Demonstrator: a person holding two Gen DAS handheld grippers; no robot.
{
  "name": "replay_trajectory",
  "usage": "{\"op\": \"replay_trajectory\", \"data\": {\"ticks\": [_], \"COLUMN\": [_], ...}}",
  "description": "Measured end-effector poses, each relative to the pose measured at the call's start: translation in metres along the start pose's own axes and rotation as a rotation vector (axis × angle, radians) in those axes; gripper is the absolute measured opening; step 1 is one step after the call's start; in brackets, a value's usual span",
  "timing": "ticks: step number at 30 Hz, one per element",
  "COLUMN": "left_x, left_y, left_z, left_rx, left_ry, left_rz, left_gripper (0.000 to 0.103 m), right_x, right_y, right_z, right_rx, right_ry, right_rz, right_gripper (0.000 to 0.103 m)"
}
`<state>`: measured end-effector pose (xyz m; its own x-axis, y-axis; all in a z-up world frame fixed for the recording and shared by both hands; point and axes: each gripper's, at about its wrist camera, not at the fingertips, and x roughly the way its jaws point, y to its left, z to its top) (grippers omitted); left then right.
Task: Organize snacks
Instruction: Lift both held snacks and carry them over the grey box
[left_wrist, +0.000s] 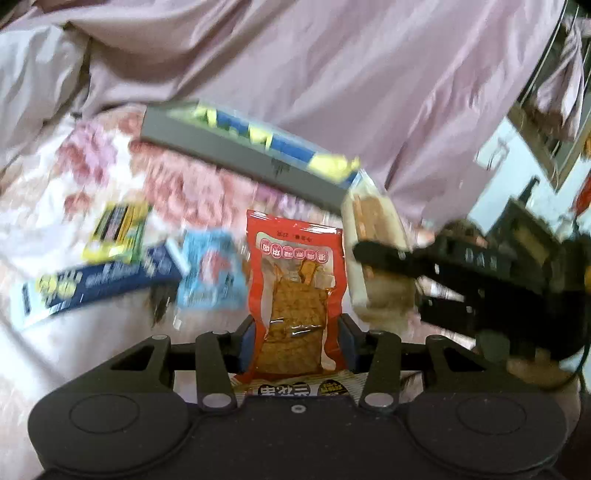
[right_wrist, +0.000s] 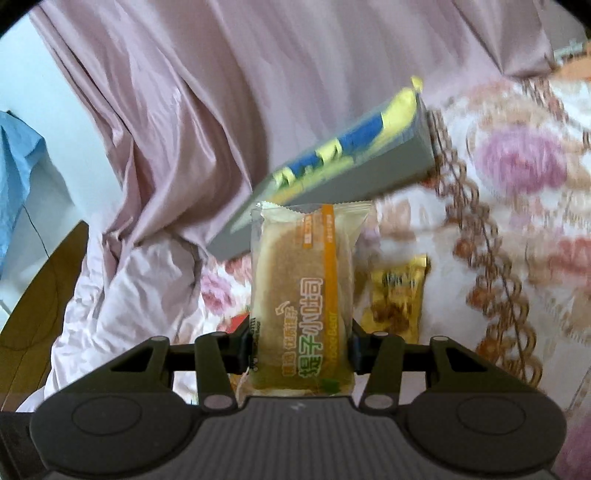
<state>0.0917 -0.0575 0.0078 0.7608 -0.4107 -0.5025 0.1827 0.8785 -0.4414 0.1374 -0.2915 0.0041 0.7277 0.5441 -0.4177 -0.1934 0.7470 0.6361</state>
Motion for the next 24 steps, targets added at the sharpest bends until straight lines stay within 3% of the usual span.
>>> {"op": "replay_trajectory", "data": {"ticks": [8, 16, 24], "left_x": [0.026, 0.065, 0.124], "left_y": [-0.009, -0.016, -0.017], "left_z": [0.052, 0.113, 0.160], "left_rx": [-0.024, -0.024, -0.019], "left_ry": [-0.143, -0.258, -0.284], "left_rz": [0.004, 0.062, 0.119], "left_gripper": [0.048, 0.048, 0.048], "right_x": [0.004, 0.032, 0.071], "right_y": [-0.001, -0.017, -0.035], "right_z": [0.030, 0.080, 0.120], "right_rx": [-0.015, -0.033, -0.035], "right_ry": [-0.117, -0.278, -0.355], "right_rz": [-0.010, -0.050, -0.058], "right_gripper": [0.053, 0.053, 0.053]}}
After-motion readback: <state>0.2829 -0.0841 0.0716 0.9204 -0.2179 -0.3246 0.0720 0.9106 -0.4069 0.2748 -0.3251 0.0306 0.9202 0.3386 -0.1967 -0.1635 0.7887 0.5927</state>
